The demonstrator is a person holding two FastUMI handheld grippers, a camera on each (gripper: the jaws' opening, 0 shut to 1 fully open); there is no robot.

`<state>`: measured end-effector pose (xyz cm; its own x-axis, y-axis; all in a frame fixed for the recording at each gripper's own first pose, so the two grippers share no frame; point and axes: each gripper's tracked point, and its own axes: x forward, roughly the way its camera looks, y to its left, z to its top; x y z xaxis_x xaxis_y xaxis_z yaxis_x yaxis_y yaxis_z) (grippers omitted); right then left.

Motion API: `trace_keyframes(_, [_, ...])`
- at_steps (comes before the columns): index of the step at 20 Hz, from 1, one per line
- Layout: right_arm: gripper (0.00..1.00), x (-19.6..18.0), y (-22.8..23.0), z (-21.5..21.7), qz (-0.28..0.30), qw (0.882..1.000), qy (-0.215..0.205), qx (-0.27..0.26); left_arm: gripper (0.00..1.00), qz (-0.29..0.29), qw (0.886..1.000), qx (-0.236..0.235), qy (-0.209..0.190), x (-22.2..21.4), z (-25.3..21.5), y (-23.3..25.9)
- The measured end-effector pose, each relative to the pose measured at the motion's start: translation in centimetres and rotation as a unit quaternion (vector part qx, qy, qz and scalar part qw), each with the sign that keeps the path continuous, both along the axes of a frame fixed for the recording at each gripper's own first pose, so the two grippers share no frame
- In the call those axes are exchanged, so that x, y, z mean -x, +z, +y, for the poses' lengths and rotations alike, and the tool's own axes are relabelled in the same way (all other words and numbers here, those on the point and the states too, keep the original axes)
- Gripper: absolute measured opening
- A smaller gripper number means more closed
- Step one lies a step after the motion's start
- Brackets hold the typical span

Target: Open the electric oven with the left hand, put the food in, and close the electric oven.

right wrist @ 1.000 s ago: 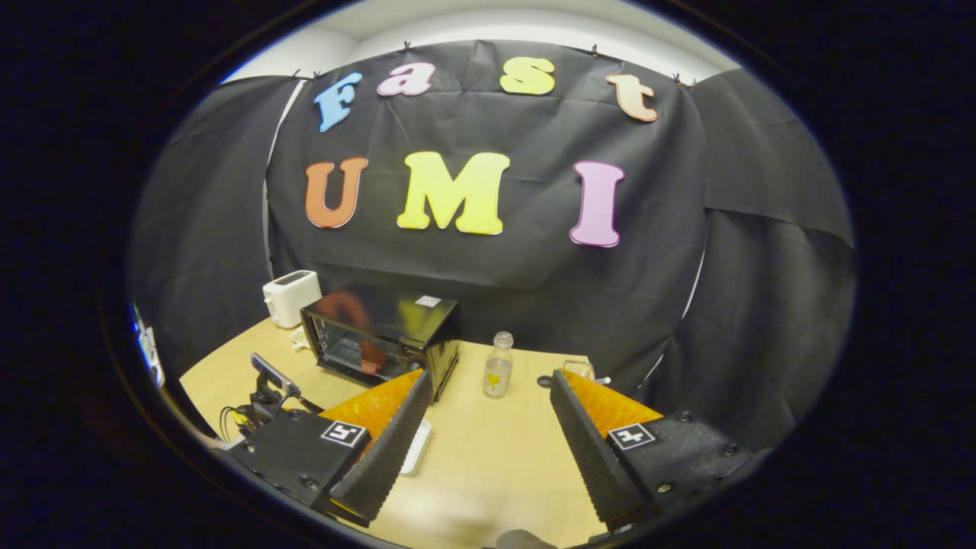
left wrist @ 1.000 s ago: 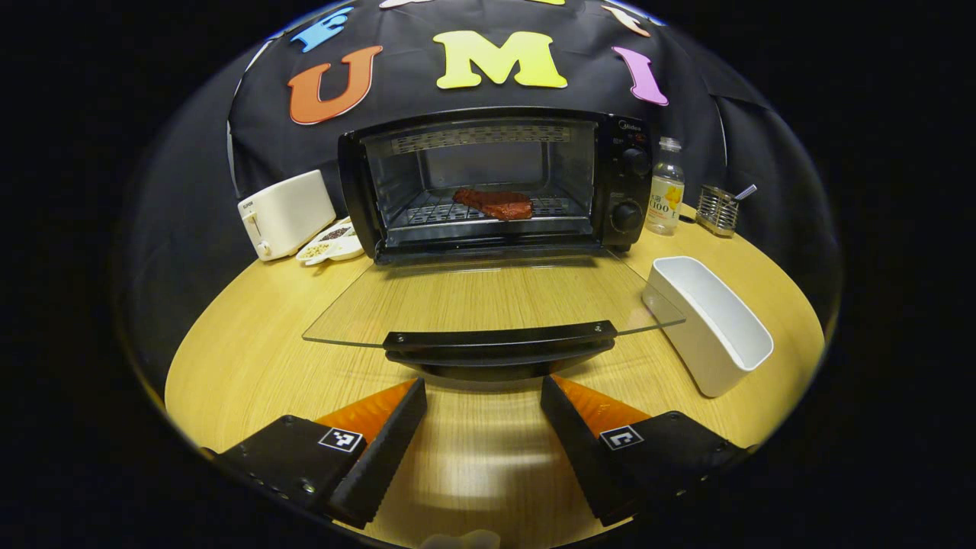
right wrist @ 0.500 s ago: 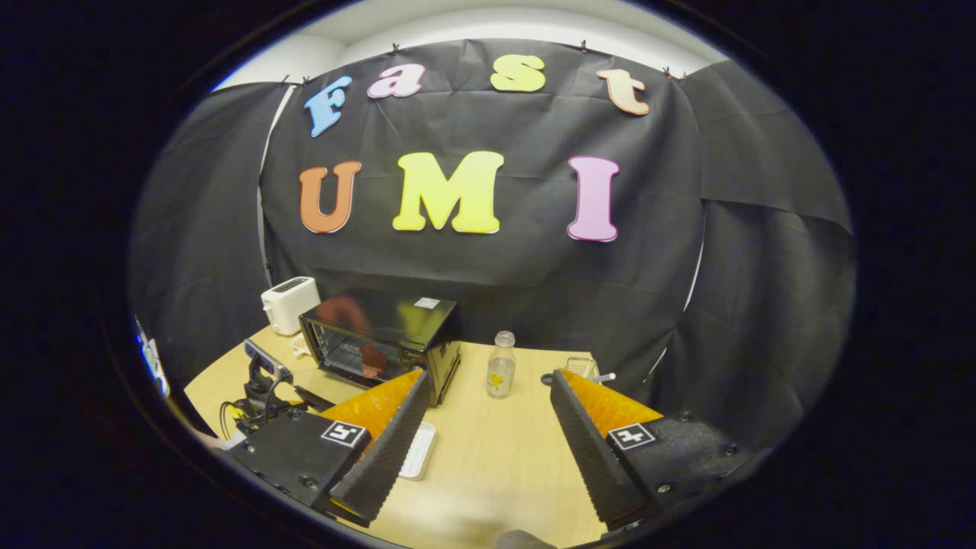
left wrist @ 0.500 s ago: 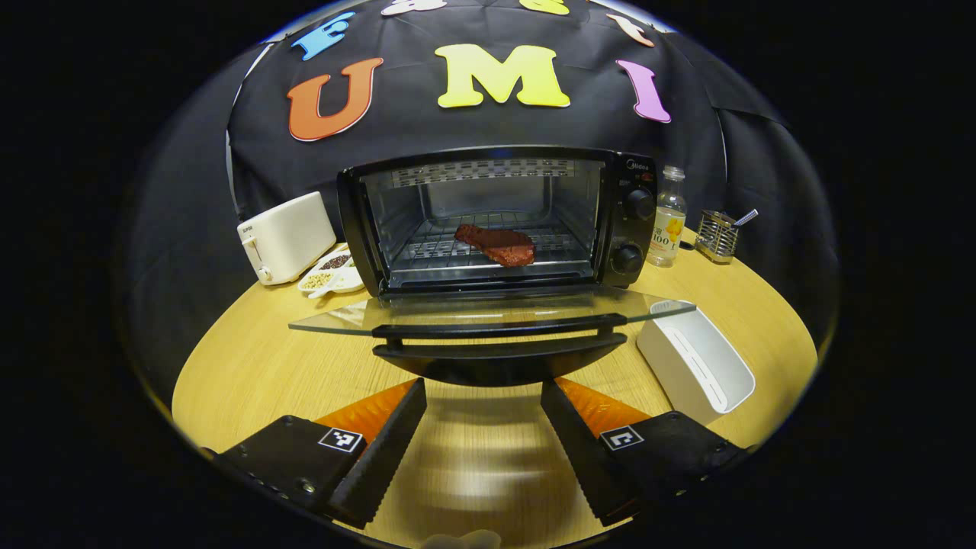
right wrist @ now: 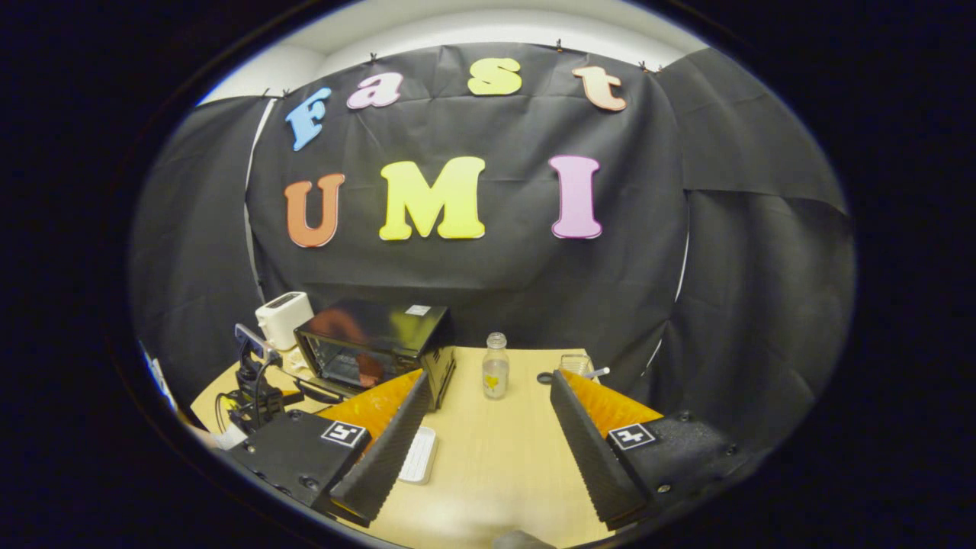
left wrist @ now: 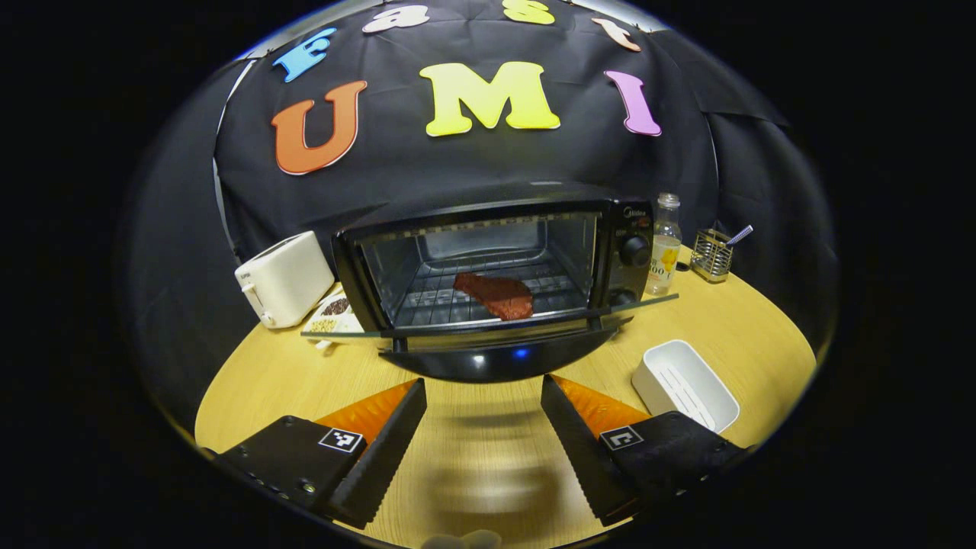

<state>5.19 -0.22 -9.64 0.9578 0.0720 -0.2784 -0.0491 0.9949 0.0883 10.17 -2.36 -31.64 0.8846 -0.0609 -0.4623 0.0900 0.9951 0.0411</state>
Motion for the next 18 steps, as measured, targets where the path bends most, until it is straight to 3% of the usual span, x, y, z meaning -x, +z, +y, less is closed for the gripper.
trace_keyframes(9, [1.0, 0.6, 0.0, -0.3, -0.006, 1.0, -0.021, -0.02, 0.96, -0.034, 0.999, 0.01, -0.007, -3.3, 0.1, 4.4])
trace_keyframes(18, [1.0, 1.2, 0.6, 0.4, -0.014, 0.999, -0.027, -0.013, 0.97, -0.035, 0.999, 0.013, -0.009, -1.8, 0.1, 5.4])
